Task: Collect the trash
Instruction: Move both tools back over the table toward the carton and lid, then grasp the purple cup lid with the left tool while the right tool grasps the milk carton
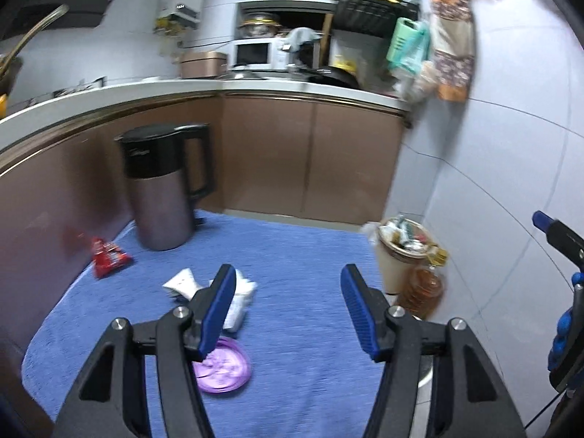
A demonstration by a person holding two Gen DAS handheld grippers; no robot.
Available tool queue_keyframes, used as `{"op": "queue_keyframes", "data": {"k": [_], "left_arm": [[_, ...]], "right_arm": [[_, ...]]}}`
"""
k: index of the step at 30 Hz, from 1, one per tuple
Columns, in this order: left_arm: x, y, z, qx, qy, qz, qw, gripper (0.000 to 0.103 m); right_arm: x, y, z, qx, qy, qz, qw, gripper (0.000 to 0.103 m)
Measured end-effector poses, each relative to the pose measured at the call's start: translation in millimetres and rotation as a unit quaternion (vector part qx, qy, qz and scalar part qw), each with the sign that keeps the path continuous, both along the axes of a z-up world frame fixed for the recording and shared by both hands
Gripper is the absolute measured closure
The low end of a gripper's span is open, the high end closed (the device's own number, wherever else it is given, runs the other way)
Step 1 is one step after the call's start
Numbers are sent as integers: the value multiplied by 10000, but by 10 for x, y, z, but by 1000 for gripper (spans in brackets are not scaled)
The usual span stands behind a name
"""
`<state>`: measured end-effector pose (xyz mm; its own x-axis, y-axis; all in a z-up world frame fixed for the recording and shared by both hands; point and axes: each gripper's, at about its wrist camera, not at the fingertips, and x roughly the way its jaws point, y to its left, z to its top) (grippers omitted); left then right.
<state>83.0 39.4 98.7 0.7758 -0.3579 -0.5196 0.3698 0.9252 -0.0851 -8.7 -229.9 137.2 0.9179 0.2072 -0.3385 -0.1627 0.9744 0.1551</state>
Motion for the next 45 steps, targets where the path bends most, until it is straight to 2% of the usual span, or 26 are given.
{"op": "queue_keyframes", "data": {"k": [9,15,21,24,29,32,34,42,45], "left_arm": [[423,841,-357,125,310,779,9964,45],[598,1141,-731,126,722,829,9939,45],[746,1037,-1209,279,1372,322,9896,46],[828,931,-1408,414,1646,33,9855,52],[948,863,-1632,424,2014,-112,9785,62],[985,828,-1725,441,2191,-181,9745,70],[1004,796,-1763,519,2249,-219,9728,74],[1044,725,-1752,541,2327,-210,9708,82],[1059,716,-1746,468,2383,-178,9699,84]], "right_arm": [[608,721,-216,-300,425,882,9947,0],[1032,1155,-454,-361,752,1428,9862,2],[1522,1603,-857,-545,1313,1939,9707,13],[1731,1808,-1035,-703,1567,2156,9613,22],[2127,2083,-1359,-942,1963,2328,9478,31],[2334,2196,-1518,-1076,2175,2361,9409,36],[2442,2274,-1609,-1219,2287,2389,9358,43],[2648,2483,-1892,-1789,2769,2423,9125,56],[2664,2476,-1871,-1726,2739,2415,9148,57]]}}
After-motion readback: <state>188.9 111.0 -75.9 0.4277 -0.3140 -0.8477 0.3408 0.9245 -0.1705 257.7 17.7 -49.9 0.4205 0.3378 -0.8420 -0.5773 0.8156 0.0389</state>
